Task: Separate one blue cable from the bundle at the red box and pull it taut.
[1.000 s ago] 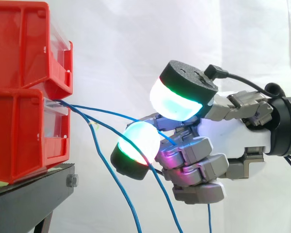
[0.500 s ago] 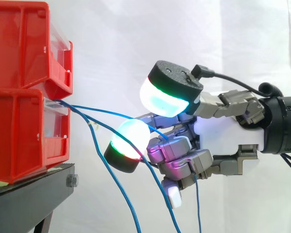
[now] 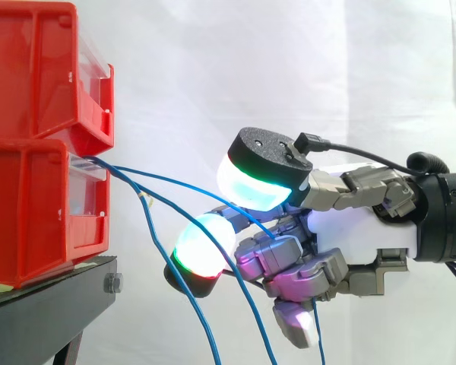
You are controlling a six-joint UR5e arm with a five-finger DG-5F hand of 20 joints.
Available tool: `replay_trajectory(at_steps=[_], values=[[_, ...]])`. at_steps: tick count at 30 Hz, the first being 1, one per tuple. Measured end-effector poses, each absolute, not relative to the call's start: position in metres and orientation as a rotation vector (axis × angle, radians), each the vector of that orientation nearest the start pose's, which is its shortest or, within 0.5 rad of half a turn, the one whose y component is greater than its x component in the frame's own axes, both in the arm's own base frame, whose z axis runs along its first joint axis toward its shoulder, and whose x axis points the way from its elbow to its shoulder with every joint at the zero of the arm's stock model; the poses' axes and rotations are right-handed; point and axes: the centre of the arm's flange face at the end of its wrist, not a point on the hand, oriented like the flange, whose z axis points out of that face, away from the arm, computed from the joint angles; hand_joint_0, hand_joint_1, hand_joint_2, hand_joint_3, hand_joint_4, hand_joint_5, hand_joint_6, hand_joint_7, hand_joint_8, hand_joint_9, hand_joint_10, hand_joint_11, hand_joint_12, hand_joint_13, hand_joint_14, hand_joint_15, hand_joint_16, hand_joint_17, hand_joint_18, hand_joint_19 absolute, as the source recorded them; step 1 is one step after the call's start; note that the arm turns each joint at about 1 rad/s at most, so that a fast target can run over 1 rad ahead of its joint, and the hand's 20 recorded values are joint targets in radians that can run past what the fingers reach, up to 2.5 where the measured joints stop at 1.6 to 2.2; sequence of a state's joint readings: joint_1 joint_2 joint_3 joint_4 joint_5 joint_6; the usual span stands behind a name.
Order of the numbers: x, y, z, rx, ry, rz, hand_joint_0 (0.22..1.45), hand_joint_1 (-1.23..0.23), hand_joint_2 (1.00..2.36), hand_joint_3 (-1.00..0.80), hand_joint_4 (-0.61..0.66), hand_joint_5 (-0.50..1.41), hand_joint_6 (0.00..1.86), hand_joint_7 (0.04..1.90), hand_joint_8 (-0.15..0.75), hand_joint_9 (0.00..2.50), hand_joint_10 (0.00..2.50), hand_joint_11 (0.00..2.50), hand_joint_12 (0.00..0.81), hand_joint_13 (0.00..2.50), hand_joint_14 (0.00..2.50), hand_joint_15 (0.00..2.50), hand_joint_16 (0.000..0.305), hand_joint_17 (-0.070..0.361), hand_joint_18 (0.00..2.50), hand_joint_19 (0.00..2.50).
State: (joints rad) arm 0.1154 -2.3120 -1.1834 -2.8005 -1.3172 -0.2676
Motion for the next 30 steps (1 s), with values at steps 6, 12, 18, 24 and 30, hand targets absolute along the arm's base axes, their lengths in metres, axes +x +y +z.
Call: replay_trajectory(at_steps=[6,12,18,24,30], values=[[0.763,-0.072,0.237,1.108,1.232,0.893,0.48,-0.50,1.00,-0.50,0.12,-0.26,0.85,0.84,0.383,0.22,2.50,2.15,0.571,1.08,2.50,1.70,0.069,0.155,1.29,0.77],[0.758,-0.077,0.228,1.161,1.207,0.905,0.49,-0.45,1.00,-0.50,0.12,-0.26,0.85,0.84,0.383,0.27,2.50,2.20,0.583,1.13,2.50,1.70,0.069,0.155,1.33,0.80],[0.756,-0.080,0.224,1.199,1.167,0.940,0.53,-0.47,1.00,-0.50,0.10,-0.26,0.84,0.87,0.375,0.28,2.50,2.24,0.593,1.12,2.50,1.73,0.066,0.149,1.31,0.84],[0.760,-0.081,0.227,1.186,1.128,0.969,0.57,-0.54,1.00,-0.47,0.10,-0.25,0.84,0.88,0.360,0.28,2.50,2.26,0.598,1.12,2.50,1.74,0.064,0.145,1.29,0.88],[0.762,-0.085,0.230,1.177,1.096,0.985,0.59,-0.58,1.01,-0.39,0.10,-0.25,0.84,0.88,0.361,0.30,2.50,2.27,0.594,1.12,2.50,1.72,0.062,0.139,1.28,0.88]])
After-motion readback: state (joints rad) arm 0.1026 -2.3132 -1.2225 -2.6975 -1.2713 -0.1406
